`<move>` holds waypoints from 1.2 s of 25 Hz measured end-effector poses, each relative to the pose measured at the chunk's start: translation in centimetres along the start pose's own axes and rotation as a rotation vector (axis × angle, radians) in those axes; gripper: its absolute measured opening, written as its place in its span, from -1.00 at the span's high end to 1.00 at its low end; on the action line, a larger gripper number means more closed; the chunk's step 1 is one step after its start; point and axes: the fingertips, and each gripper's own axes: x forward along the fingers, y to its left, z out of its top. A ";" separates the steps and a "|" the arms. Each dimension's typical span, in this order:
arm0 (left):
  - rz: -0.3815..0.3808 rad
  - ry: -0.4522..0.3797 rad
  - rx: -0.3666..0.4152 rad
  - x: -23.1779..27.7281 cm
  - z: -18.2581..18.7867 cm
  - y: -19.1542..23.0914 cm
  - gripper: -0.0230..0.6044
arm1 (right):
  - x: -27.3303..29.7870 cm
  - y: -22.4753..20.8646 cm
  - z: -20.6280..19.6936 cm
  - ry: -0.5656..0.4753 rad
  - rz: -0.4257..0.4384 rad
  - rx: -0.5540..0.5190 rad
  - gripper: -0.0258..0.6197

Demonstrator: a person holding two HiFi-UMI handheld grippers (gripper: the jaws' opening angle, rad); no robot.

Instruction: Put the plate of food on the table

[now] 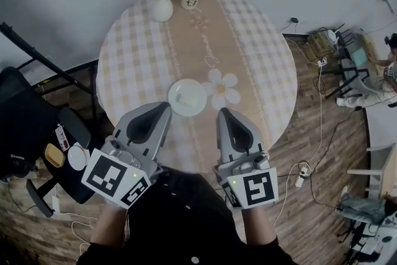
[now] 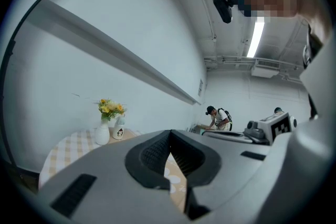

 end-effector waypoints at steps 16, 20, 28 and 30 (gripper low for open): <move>-0.017 0.008 0.002 0.1 -0.2 0.0 0.92 | 0.3 0.5 -0.5 0.031 0.005 -0.041 0.92; -0.020 0.005 0.000 0.0 -0.2 -0.1 0.92 | 0.3 0.4 -0.6 0.032 0.001 -0.042 0.92; -0.021 -0.001 -0.012 0.0 -0.1 0.2 0.92 | 0.4 0.4 -1.1 0.050 -0.008 -0.057 0.92; -0.025 -0.003 -0.019 0.0 -0.1 0.3 0.92 | 0.5 0.4 -1.2 0.056 -0.007 -0.061 0.92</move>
